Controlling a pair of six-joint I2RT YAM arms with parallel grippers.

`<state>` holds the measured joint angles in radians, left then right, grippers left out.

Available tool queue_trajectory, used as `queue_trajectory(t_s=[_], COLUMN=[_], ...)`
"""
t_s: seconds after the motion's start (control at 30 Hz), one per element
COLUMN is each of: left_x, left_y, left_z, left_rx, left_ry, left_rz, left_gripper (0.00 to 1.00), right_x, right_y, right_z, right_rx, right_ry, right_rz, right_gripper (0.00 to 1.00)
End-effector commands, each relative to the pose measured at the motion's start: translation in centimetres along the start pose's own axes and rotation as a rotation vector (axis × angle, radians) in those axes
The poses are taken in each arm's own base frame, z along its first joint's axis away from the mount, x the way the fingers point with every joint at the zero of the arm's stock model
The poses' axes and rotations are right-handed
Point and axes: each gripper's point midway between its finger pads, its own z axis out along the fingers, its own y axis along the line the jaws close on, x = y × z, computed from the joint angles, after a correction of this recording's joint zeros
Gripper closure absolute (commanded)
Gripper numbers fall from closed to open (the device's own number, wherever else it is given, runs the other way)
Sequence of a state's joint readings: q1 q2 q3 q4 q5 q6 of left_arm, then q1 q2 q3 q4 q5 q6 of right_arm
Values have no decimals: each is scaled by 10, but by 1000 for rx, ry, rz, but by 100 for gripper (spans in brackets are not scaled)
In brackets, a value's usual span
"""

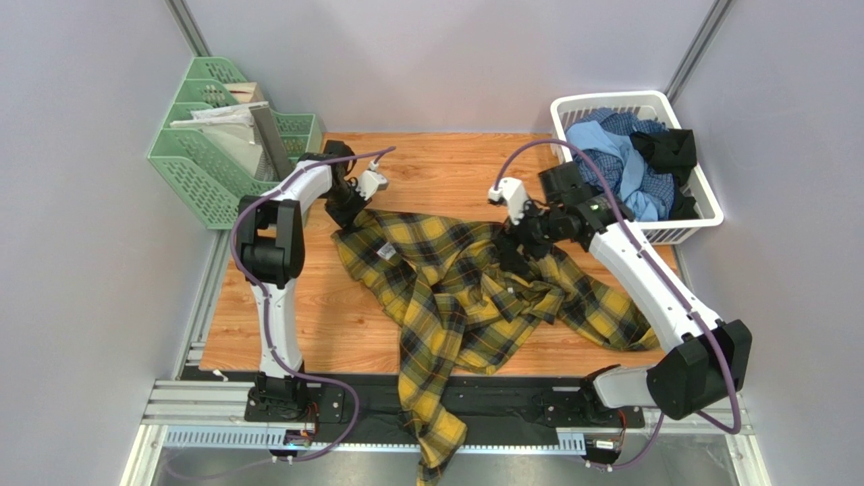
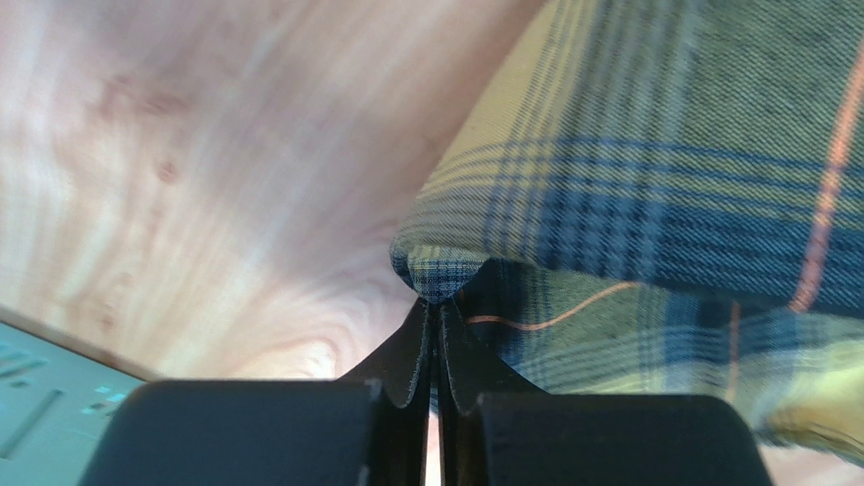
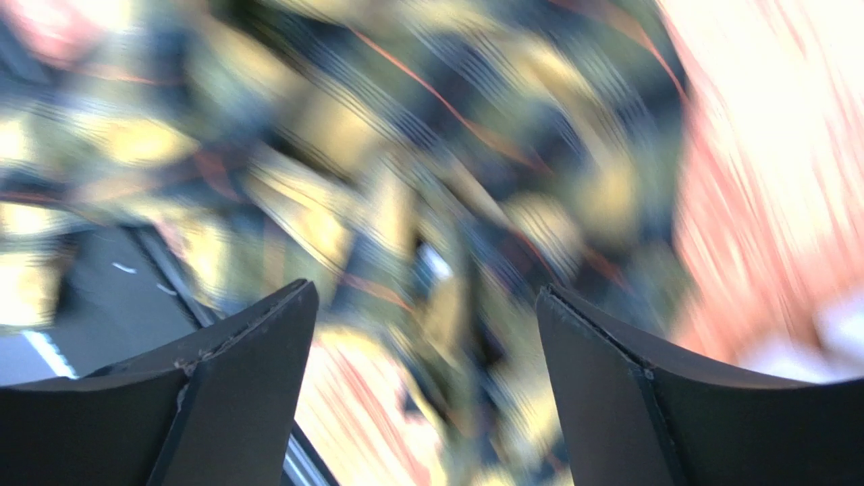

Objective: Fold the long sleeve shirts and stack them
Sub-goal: Flatten the shirt out

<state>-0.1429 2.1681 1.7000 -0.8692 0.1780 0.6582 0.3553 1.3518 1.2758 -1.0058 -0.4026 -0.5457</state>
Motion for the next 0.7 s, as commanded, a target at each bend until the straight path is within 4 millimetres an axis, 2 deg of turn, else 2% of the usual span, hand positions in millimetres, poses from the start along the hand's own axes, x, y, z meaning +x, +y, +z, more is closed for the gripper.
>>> queue_trajectory(t_s=[0.0,0.03,0.07,0.1,0.17,0.2,0.23,0.3,0.33,0.43,0.47,0.5,0.53,0.57,0.6,0.63,0.67], left_x=[-1,0,2,4,8,10,11,16,18,22,24,24,23,16,12,5,-14], left_y=[-6,-7,-7,-6,-6,-6,-6,-8,-9,-14,-16,-16,-15,-10,-4,4,24], left_z=[-29,-30,-30,-32,-33,-35,-36,-37,-37,-36,-35,-35,-37,-43,-50,-59,-83], left_rx=[14,19,21,17,18,19,18,22,23,37,44,47,49,43,52,41,-4], left_ry=[-44,-42,-39,-37,-38,-40,-40,-38,-36,-35,-33,-38,-45,-68,-101,-130,-195], left_rz=[-82,-91,-98,-104,-114,-122,-123,-127,-127,-131,-134,-143,-155,-165,-211,-232,-244], left_gripper=[100,100,100,100,100,100,100,100,100,100,100,100,100,100,100,100,100], right_x=[-47,-49,-39,-36,-28,-26,-26,-24,-19,-13,-6,-2,-8,-14,-25,-50,-70], right_y=[72,81,91,111,119,131,126,124,118,109,108,108,105,99,81,65,48], right_z=[32,42,56,68,94,102,116,129,142,155,163,165,160,157,150,135,121], right_rx=[-194,-205,-225,-254,-229,-238,-196,-175,-145,-104,-108,-119,-112,-102,-72,-40,-11], right_ry=[-102,-100,-66,-45,3,17,24,37,68,114,146,170,181,174,150,94,43], right_rz=[-59,-85,-89,-122,-115,-138,-130,-117,-103,-80,-85,-97,-107,-136,-118,-115,-113], right_gripper=[15,15,15,14,12,11,11,8,7,7,15,30,51,84,100,100,100])
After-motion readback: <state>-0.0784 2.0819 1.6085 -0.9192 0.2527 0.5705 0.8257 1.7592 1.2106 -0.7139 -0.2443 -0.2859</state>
